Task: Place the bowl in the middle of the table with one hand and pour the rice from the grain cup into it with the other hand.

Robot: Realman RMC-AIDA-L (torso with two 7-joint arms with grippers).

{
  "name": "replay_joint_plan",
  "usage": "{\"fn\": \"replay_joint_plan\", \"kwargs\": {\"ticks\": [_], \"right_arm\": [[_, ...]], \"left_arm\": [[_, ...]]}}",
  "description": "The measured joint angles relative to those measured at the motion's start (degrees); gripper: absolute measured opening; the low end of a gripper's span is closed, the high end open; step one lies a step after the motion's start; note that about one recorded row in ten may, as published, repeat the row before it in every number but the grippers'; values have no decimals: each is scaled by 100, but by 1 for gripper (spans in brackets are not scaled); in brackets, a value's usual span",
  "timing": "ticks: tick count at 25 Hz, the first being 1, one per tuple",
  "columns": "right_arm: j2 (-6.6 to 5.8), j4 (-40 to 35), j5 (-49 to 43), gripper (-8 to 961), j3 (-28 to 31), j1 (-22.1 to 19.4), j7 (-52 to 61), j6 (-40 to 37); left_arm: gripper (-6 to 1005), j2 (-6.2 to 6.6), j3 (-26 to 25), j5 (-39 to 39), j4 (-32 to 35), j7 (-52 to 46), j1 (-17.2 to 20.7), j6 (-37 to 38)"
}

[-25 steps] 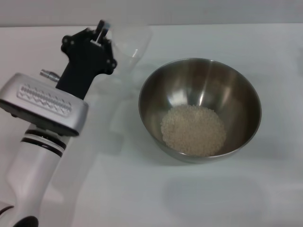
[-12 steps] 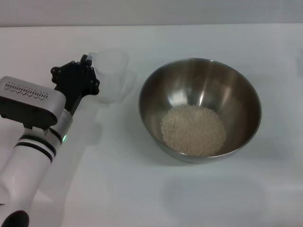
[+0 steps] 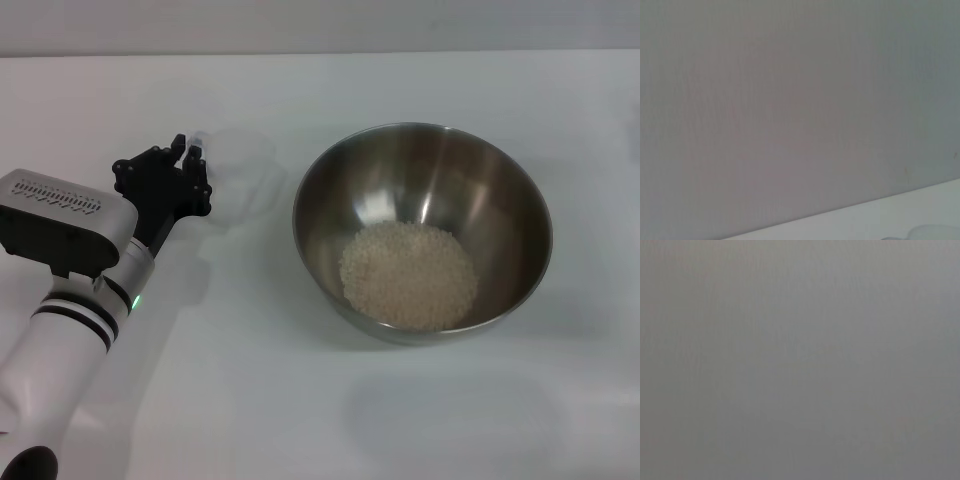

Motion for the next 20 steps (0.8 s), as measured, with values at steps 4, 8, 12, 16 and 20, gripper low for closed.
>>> {"fn": "replay_joint_plan", "kwargs": {"ticks": [4, 8, 12, 16, 20], "right_arm": [[0, 2, -4, 491, 0, 0, 0, -9], [-9, 2, -7, 491, 22, 0, 0, -14], [-16, 26, -9, 491, 38, 5, 0, 21], [-3, 136, -9, 491, 41, 54, 0, 43], [122, 181, -6, 491, 19, 34, -106, 354]], "left_arm": [[152, 6, 0, -18, 0, -53, 45, -15], [265, 51, -1, 23, -31, -202, 262, 75], [452, 69, -2, 427, -6, -649, 783, 974], [605, 52, -5, 1165, 74, -1084, 1163, 2372], [655, 7, 10, 1255, 289, -1100, 1068, 3034]]}}
